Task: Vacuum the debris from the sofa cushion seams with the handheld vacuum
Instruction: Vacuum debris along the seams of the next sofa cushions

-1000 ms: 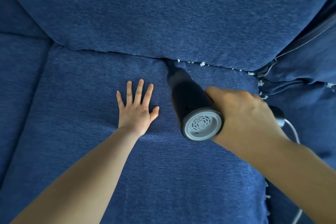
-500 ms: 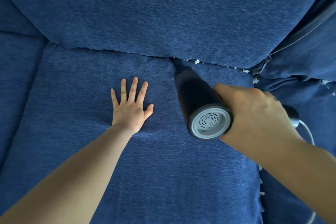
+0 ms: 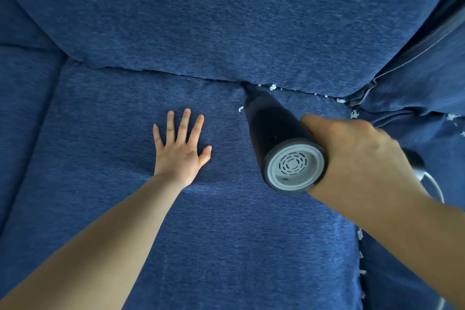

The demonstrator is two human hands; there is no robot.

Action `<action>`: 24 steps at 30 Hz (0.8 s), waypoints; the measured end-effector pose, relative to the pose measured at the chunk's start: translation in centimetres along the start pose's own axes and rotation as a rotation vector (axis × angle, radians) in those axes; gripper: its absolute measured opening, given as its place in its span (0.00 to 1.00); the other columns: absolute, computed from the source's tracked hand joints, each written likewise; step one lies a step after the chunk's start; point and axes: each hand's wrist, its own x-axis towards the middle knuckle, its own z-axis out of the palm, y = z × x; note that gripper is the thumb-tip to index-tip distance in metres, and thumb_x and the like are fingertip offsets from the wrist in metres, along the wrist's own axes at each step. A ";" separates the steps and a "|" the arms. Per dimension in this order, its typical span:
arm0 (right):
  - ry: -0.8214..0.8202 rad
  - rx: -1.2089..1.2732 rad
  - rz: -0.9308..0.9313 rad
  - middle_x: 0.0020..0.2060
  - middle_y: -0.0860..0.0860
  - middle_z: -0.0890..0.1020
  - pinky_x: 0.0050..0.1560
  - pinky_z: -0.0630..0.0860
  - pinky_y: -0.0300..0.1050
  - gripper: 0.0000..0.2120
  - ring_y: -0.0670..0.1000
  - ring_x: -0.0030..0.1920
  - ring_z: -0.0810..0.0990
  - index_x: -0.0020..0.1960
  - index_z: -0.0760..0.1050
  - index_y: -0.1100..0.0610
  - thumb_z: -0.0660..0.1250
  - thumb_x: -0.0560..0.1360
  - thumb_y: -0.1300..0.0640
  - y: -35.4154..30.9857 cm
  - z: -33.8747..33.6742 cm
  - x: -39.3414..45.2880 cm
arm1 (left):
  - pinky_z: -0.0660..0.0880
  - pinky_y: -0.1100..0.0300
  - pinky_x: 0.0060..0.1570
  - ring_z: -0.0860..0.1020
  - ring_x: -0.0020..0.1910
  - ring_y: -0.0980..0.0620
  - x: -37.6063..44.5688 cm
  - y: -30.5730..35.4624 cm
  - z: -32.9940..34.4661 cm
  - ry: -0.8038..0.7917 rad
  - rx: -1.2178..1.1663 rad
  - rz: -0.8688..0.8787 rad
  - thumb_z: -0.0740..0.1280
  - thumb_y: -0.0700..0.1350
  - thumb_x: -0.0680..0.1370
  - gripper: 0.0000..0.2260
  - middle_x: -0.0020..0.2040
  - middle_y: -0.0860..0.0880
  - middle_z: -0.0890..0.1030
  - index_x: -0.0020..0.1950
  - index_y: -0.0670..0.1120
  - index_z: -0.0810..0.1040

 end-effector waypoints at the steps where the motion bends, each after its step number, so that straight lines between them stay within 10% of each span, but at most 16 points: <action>1: -0.005 0.004 0.000 0.31 0.45 0.73 0.43 0.68 0.48 0.13 0.54 0.37 0.77 0.40 0.65 0.50 0.66 0.72 0.44 0.0 0.0 0.1 | 0.38 0.35 0.73 0.33 0.77 0.41 0.0 0.0 0.0 0.000 -0.001 -0.001 0.40 0.65 0.77 0.33 0.79 0.49 0.36 0.77 0.55 0.31; 24: -0.043 0.014 0.092 0.28 0.45 0.71 0.40 0.64 0.46 0.13 0.45 0.29 0.69 0.39 0.66 0.51 0.69 0.70 0.48 2.1 0.3 -0.7 | 0.37 0.31 0.71 0.31 0.76 0.39 1.3 4.9 -1.1 -0.091 -0.045 0.024 0.44 0.67 0.78 0.34 0.78 0.51 0.31 0.77 0.57 0.31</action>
